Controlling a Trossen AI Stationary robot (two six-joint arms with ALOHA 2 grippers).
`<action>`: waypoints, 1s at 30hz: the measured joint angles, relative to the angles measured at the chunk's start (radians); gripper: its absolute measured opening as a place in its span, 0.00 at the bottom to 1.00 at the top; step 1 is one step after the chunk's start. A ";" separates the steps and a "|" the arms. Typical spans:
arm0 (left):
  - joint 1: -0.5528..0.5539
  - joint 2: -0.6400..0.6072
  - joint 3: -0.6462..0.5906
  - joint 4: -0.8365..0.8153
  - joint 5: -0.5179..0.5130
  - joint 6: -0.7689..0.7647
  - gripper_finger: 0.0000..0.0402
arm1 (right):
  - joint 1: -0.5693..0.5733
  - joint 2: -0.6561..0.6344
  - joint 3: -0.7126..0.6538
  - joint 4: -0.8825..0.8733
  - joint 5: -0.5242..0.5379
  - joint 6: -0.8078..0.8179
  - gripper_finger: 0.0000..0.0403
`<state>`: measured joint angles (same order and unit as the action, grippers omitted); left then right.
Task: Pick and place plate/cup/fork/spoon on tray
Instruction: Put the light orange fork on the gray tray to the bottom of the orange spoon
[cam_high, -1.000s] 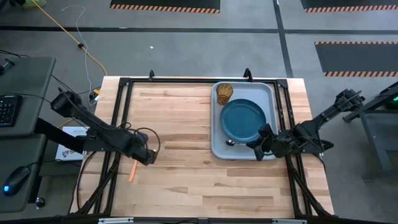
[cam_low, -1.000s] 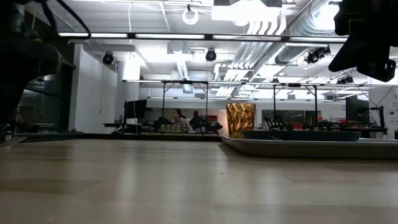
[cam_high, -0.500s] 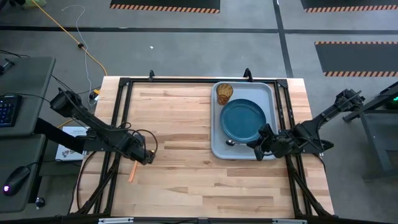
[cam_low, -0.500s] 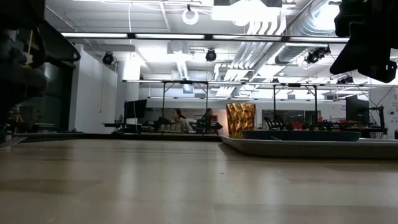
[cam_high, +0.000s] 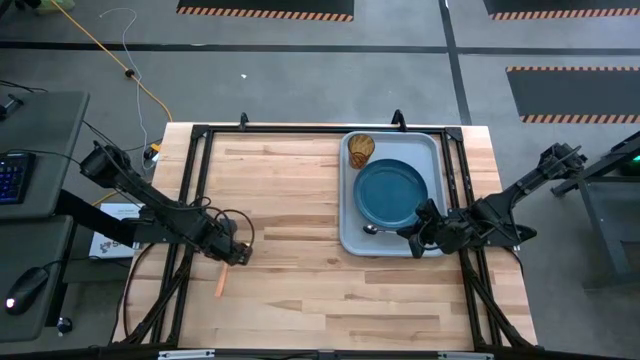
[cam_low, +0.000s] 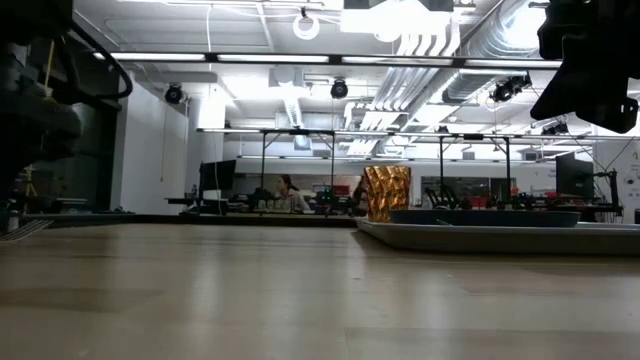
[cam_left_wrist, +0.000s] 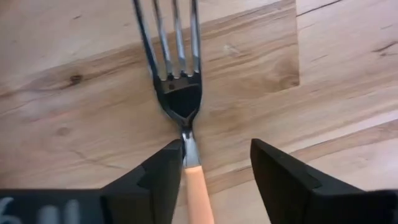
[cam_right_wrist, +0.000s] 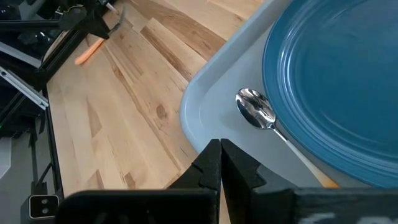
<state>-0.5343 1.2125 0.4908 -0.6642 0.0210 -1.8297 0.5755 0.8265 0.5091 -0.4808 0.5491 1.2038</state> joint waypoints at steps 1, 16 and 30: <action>0.000 0.000 0.000 0.000 0.000 0.004 0.42 | 0.000 0.000 0.000 0.000 0.000 0.000 0.00; -0.034 0.004 0.005 -0.011 -0.068 -0.051 0.39 | 0.000 0.000 0.000 0.000 0.000 0.000 0.00; -0.037 0.056 0.024 -0.025 -0.014 -0.042 0.39 | 0.000 0.000 0.000 -0.001 0.004 0.000 0.00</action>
<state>-0.5709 1.2681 0.5145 -0.6889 0.0075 -1.8721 0.5758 0.8261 0.5091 -0.4816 0.5534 1.2041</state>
